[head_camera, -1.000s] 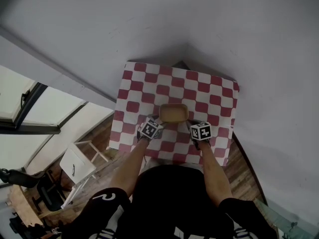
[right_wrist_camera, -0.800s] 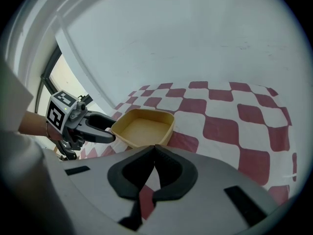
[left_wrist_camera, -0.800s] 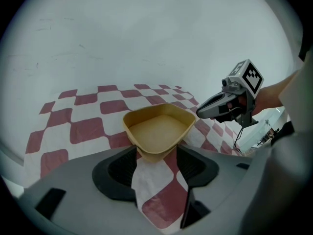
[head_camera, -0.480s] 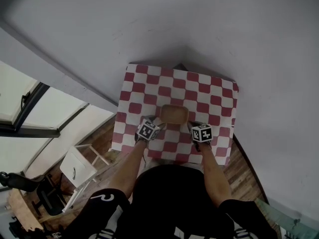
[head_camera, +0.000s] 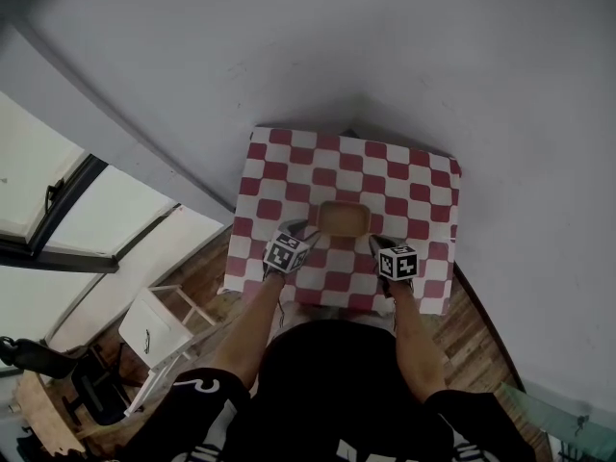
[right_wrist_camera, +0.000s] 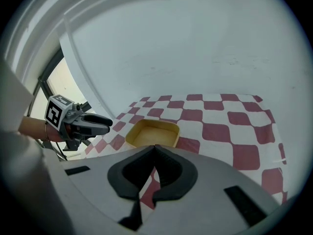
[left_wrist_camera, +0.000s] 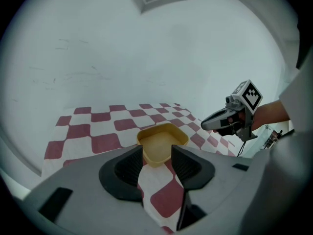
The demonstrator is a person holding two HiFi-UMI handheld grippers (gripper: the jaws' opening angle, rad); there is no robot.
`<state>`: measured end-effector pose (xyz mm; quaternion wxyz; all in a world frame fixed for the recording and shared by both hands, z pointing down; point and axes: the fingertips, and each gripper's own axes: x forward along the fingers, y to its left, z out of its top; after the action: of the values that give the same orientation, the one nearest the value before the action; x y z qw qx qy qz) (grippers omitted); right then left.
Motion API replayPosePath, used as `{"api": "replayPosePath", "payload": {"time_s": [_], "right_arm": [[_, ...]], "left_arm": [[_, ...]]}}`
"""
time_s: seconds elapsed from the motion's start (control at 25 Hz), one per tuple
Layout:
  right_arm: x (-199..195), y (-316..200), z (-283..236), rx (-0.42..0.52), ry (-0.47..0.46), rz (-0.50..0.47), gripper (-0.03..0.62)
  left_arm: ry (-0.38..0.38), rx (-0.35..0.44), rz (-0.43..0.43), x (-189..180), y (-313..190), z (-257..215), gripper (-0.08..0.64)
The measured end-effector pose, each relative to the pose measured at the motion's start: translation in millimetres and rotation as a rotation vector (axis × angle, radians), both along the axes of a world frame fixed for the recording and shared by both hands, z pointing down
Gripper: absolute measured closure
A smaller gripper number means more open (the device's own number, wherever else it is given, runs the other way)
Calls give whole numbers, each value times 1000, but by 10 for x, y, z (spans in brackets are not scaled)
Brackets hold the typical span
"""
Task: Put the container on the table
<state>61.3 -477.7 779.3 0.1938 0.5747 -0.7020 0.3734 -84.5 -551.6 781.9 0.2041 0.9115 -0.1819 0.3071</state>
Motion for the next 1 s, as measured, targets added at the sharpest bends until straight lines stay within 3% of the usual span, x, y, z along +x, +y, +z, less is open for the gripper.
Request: {"api": "replayPosePath", "payload": {"time_s": [0.4,1.0], "right_arm": [[158,132,-241,70,1,38,580],[511,352,-711,184,-97,-119,578]], "left_arm": [[91,49,-46,-107,138,-357,518],[126,157,-84,598,678,-894,534]]}}
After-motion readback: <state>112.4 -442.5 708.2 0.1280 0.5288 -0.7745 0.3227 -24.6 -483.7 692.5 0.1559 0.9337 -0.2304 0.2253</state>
